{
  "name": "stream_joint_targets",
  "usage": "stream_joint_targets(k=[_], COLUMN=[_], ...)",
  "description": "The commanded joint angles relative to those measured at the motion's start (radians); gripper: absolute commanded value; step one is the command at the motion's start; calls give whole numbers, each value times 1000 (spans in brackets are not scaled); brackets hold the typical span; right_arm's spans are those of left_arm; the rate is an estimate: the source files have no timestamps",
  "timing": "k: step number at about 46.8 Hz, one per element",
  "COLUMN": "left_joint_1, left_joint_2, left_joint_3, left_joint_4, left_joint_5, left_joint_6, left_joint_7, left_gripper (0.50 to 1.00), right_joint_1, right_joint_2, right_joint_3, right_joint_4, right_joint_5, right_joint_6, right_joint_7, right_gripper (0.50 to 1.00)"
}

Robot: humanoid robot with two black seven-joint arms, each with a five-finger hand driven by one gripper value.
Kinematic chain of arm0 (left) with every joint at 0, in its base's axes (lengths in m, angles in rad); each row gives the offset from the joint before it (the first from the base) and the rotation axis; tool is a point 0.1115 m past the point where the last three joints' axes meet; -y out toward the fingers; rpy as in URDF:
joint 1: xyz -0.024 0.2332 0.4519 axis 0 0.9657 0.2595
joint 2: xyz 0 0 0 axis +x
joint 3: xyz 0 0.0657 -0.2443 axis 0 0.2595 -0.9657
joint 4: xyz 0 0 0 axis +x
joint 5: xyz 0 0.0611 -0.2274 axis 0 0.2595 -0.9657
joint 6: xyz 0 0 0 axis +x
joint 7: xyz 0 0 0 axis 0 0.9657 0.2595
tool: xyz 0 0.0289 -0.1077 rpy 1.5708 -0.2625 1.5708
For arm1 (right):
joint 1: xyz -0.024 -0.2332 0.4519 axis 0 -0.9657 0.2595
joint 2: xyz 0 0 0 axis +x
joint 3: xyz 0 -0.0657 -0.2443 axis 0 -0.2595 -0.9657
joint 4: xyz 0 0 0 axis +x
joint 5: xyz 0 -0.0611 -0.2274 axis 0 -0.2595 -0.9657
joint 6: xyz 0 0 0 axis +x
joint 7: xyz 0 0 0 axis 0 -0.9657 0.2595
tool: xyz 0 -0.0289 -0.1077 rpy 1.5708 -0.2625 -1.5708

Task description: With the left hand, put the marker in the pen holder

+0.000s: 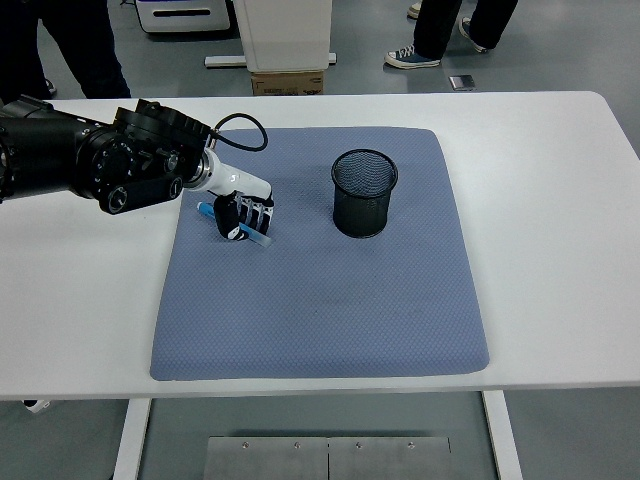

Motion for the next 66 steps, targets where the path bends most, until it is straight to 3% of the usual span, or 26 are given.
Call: stream_joint_targets(k=[1,17,27,66], left_joint_1=[0,2,2,-53], left_joint_2=[0,-3,-1,9], left_joint_3=[0,0,0,-58], left_joint_4=[0,0,0,5], left_joint_5=[0,1,17,14], left_joint_6=[0,1,1,-9], left_joint_7=[0,-1,-1,-3], left_gripper=[578,569,500,500], right_joint_1=[0,0,0,0], right_joint_2=[0,0,0,0], right_joint_3=[0,0,0,1], right_joint_4=[0,0,0,0], right_joint_5=[0,0,0,0], right_joint_6=[0,0,0,0], right_joint_7=[0,0,0,0], right_gripper=[1000,1000,1000,1000])
